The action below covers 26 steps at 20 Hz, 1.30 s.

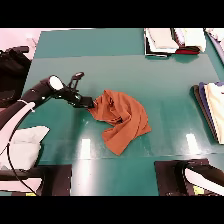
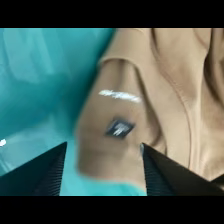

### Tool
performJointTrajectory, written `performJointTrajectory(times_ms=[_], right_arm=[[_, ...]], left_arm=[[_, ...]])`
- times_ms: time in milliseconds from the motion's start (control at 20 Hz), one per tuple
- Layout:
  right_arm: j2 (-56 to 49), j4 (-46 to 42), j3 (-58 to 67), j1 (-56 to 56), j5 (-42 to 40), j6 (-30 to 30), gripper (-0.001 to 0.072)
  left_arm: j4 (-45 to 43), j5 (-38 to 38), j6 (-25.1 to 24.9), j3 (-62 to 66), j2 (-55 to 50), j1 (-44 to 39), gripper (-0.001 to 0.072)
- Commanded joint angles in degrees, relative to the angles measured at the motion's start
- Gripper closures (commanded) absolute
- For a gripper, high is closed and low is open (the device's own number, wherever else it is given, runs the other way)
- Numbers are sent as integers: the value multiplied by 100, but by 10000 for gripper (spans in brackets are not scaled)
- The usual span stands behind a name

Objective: Fold the shirts.

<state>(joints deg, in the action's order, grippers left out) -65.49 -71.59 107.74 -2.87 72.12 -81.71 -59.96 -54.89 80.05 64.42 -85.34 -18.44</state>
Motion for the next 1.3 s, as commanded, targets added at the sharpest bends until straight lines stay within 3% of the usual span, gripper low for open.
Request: performJointTrajectory(times_ms=[0, 50, 200, 400, 450, 550, 600, 750, 900, 1000, 1200, 1250], right_arm=[[-42, -24, -4, 0, 498, -59, 694], [-11, -17, -120, -2, 680, -59, 695], [317, -20, -1287, -2, 911, -79, 695], [879, 2, -3985, -2, 686, -258, 693], [946, 15, -4697, -2, 518, -352, 646], [903, 367, -5873, -2, 98, -396, 237], [802, 706, -6286, -2, -98, -393, 221], [275, 1797, -6966, -116, -728, -168, 223], [-273, 2100, -6988, -433, -1191, -151, 255], [-575, 2096, -6861, -671, -1351, -107, 360], [-861, 2035, -6378, -1078, -1366, 289, 695], [-809, 1888, -6214, -1075, -1340, 289, 696]], left_arm=[[170, 358, -63, 31, -184, -223, 481], [140, 278, -79, 192, -181, -177, 672], [63, -122, -105, 872, -140, 138, 681], [-101, -531, -107, 1456, -138, 393, 681], [-118, -531, -109, 1462, -138, 393, 681], [-125, -560, -105, 1462, -138, 380, 681], [-127, -562, -107, 1462, -138, 382, 681], [-133, -564, -105, 1462, -138, 382, 681], [-133, -566, -105, 1462, -140, 382, 681], [-133, -566, -105, 1462, -138, 382, 681], [-146, -586, -107, 1482, -136, 385, 681], [-258, -614, -101, 1550, -101, 393, 682]])
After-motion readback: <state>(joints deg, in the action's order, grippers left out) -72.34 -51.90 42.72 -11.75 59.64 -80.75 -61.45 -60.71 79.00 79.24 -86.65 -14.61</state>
